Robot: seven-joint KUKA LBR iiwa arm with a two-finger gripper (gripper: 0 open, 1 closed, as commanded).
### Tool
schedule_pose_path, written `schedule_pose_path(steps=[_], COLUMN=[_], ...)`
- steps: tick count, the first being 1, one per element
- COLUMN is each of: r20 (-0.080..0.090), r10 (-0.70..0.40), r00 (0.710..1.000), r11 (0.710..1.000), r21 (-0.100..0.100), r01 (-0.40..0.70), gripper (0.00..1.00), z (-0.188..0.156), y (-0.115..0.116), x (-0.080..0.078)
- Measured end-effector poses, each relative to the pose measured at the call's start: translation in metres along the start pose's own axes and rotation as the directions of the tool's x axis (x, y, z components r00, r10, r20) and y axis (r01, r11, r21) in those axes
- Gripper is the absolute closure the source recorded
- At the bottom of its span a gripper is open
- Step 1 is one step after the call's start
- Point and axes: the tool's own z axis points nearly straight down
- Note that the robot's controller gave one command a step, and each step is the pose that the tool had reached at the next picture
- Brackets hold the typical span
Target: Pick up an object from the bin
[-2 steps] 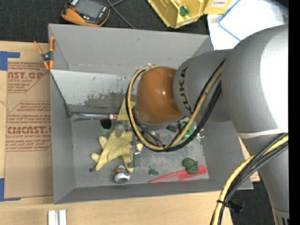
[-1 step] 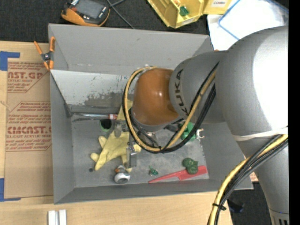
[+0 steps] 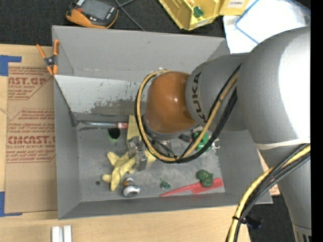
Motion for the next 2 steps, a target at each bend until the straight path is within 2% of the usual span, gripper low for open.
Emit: schedule_pose_path(steps=[2], r20=[0.000], r10=[0.001], r00=[1.000], r11=[1.000], r21=[-0.001], r01=[-0.001], gripper=[1.00], z=[-0.0001], y=[0.0001], x=[0.0000])
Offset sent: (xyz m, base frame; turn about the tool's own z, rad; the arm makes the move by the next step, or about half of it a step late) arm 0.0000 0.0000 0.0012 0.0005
